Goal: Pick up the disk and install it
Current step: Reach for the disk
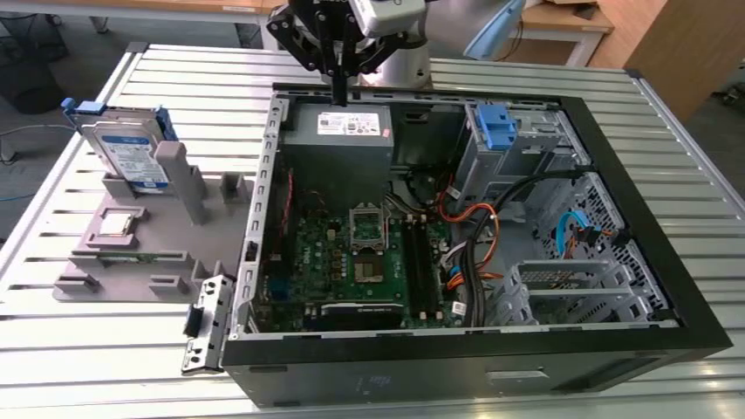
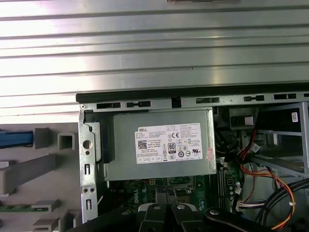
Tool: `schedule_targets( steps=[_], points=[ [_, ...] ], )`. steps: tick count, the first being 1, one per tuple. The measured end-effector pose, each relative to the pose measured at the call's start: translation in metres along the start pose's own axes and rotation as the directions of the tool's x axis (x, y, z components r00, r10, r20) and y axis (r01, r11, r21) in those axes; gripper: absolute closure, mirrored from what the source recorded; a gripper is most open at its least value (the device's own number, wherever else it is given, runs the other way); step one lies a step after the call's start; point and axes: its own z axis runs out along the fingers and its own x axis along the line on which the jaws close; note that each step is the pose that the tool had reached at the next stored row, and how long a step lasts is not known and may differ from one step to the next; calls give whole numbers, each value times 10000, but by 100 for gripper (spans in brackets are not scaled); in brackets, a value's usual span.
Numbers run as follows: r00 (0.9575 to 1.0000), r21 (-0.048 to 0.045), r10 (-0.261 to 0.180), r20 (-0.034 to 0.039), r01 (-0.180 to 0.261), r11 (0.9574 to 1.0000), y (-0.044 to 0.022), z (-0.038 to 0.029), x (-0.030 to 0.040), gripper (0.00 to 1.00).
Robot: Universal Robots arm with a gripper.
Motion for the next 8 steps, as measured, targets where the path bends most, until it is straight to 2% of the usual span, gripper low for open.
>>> schedule_targets(
  steps=[8],
  points=[
    [10000, -5, 1, 0, -1, 10000, -3, 0, 39, 90]
  ],
)
